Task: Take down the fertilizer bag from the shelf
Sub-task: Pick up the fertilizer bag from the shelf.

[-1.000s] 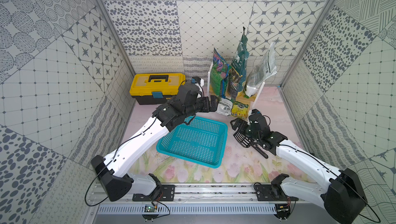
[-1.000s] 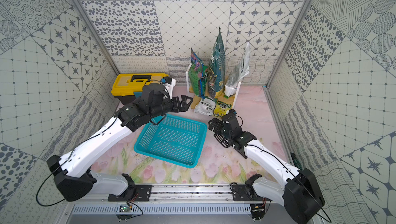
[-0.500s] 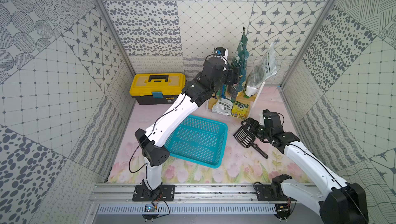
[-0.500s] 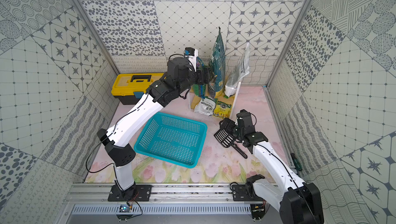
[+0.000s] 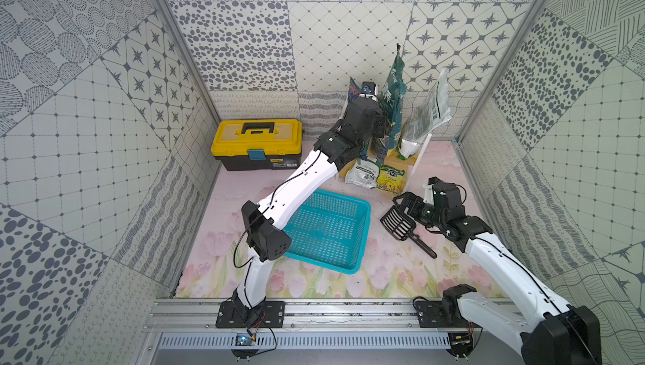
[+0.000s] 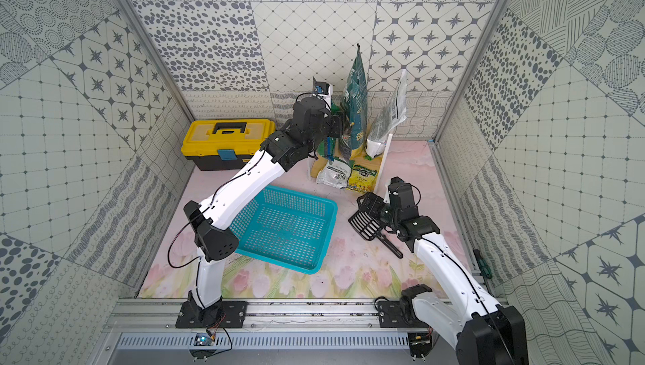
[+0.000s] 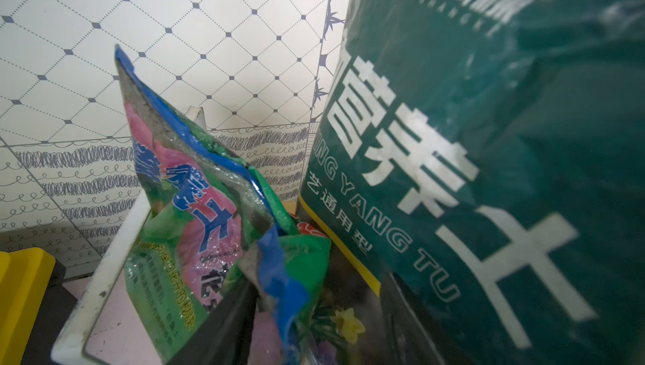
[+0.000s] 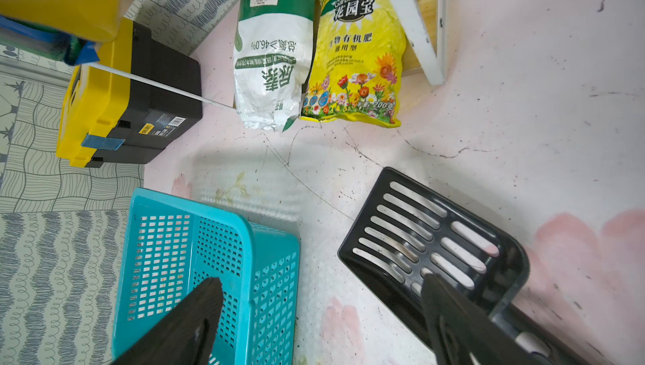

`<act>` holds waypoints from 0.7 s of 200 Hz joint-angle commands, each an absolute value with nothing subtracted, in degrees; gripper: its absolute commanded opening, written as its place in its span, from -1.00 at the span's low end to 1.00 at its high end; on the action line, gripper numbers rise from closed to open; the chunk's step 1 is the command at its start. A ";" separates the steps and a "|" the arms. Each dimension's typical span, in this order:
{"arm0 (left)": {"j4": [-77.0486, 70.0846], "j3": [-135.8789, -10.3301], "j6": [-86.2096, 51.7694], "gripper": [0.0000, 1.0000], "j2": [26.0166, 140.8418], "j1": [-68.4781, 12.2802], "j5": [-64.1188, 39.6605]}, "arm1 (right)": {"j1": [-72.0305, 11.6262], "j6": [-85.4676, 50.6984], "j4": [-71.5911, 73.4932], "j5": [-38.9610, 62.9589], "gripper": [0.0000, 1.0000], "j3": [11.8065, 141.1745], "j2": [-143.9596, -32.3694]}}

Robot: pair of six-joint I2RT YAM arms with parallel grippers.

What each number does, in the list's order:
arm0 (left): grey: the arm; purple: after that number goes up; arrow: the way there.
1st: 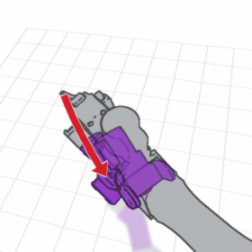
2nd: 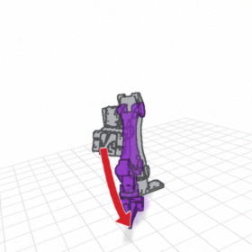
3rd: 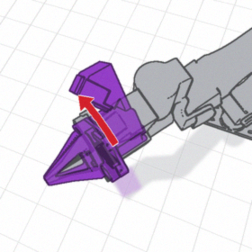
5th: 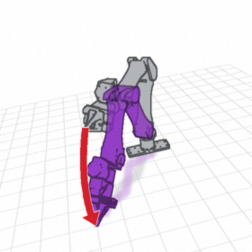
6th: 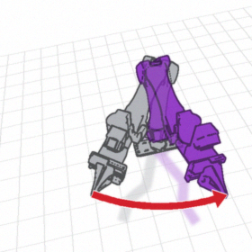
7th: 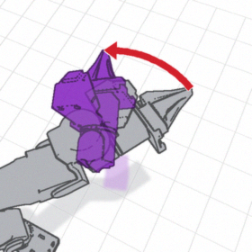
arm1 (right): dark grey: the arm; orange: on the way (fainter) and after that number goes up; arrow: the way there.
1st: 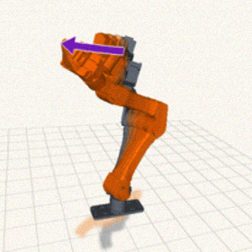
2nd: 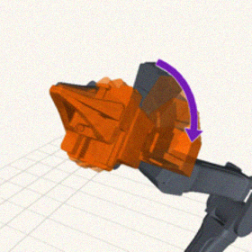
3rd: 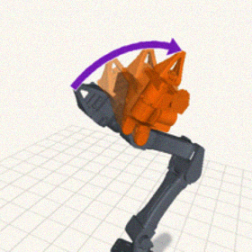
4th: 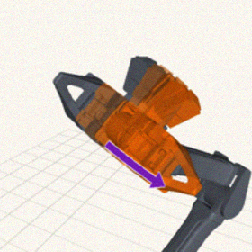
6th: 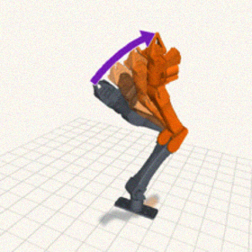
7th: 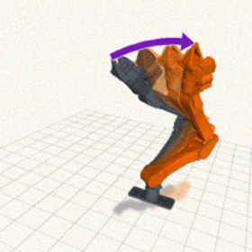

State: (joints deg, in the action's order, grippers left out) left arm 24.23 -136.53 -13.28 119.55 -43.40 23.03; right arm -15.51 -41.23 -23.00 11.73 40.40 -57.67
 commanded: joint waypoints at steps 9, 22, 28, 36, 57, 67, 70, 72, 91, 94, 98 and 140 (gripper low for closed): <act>23.19 -137.68 -12.81 0.17 121.28 -42.82 27.07 | -14.72 -39.33 -21.92 12.39 0.89 42.08 -57.62; 23.54 -137.56 -13.39 -0.10 121.54 -42.30 26.79 | -14.44 -38.95 -21.94 12.53 0.88 42.34 -57.90; 23.64 -137.56 -13.70 -0.29 121.50 -41.98 26.51 | -14.33 -38.79 -21.90 12.68 0.88 42.42 -58.05; 23.57 -137.60 -14.12 -0.55 121.55 -41.68 26.09 | -14.25 -38.69 -21.92 12.83 0.88 42.54 -58.23; 23.03 -137.66 -14.72 -1.00 121.04 -40.88 24.95 | -14.09 -38.76 -21.90 13.44 0.87 42.54 -58.39; 22.47 -137.68 -14.36 -1.00 120.67 -40.66 23.97 | -14.06 -38.85 -21.92 13.62 0.86 42.44 -58.38; 22.30 -137.72 -14.21 -1.00 120.55 -40.65 23.54 | -14.06 -38.84 -21.95 13.63 0.86 42.36 -58.38; 22.25 -137.72 -14.12 -1.00 120.45 -40.62 23.20 | -14.06 -38.84 -21.97 13.63 0.86 42.36 -58.37; 21.62 -138.03 -13.88 -1.00 119.12 -40.52 18.35 | -14.06 -38.93 -21.97 13.80 0.85 42.40 -58.28; 21.62 -138.11 -13.91 -1.00 118.71 -40.53 17.53 | -14.06 -38.91 -21.95 13.88 0.84 42.44 -58.35; 21.62 -138.16 -14.01 -1.00 118.32 -40.56 15.97 | -14.11 -38.89 -21.92 13.89 0.84 42.50 -58.38; 24.91 -137.85 -15.12 -1.00 112.42 -41.17 7.49 | -14.06 -38.45 -21.90 14.94 0.83 43.48 -58.87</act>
